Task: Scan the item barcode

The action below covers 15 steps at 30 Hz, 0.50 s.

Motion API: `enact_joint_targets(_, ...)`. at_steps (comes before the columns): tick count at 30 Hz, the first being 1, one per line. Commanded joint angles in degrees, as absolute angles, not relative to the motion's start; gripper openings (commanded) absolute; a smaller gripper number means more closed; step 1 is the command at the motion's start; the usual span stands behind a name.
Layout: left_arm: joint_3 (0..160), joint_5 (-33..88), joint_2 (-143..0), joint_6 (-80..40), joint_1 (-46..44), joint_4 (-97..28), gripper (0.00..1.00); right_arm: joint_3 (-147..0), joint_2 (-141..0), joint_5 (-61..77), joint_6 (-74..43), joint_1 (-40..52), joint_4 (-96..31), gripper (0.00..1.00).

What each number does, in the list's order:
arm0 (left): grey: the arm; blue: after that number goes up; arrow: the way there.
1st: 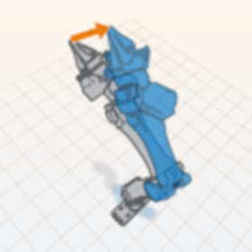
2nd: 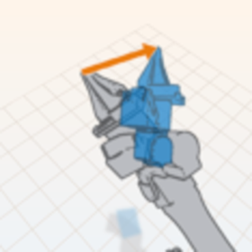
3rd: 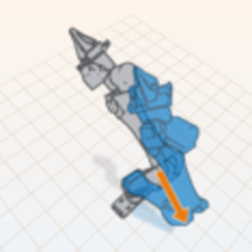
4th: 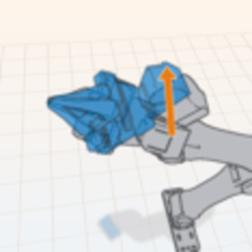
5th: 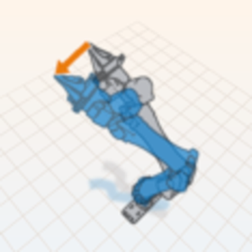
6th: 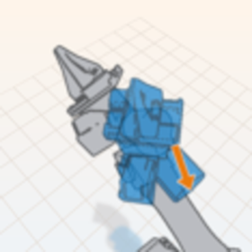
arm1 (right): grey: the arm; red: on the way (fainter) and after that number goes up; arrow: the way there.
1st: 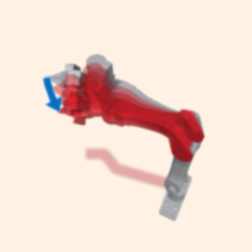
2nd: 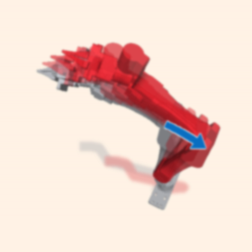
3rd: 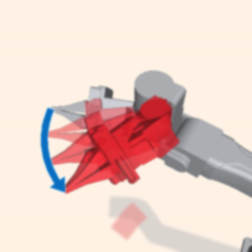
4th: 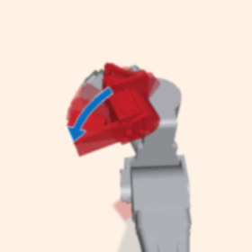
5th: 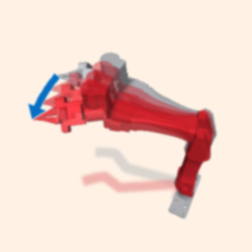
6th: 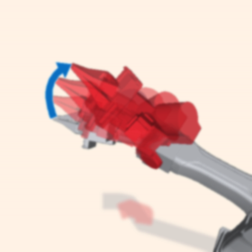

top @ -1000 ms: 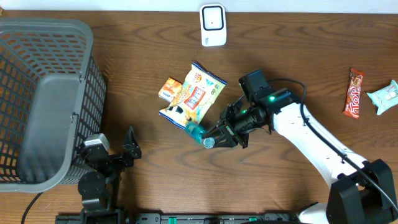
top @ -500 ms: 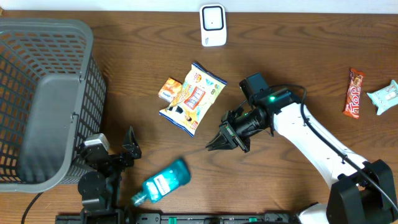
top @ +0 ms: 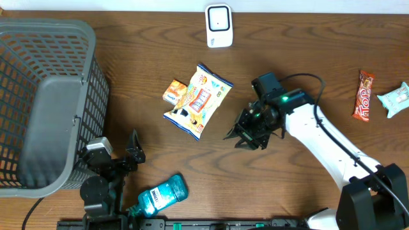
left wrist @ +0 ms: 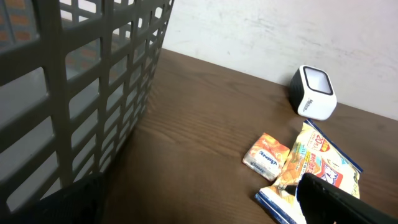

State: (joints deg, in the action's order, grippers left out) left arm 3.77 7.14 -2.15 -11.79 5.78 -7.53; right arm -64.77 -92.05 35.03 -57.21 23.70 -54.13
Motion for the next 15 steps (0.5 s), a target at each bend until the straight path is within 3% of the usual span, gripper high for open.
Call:
enact_joint_targets(1,2.37,6.81,-2.11,-11.7,5.67,-8.08,0.98,-65.23,-91.02,34.39,-58.04,22.68,-53.98,0.35)
enact_joint_targets(11,2.37,6.81,-2.11,-11.7,5.67,-8.08,0.98,-65.23,-91.02,39.94,-55.31,23.03,-55.75,0.29)
enact_joint_targets(15,2.37,6.81,-2.11,-11.7,5.67,-8.08,0.98,-65.23,-91.02,42.89,-51.53,23.03,-58.72,0.13)
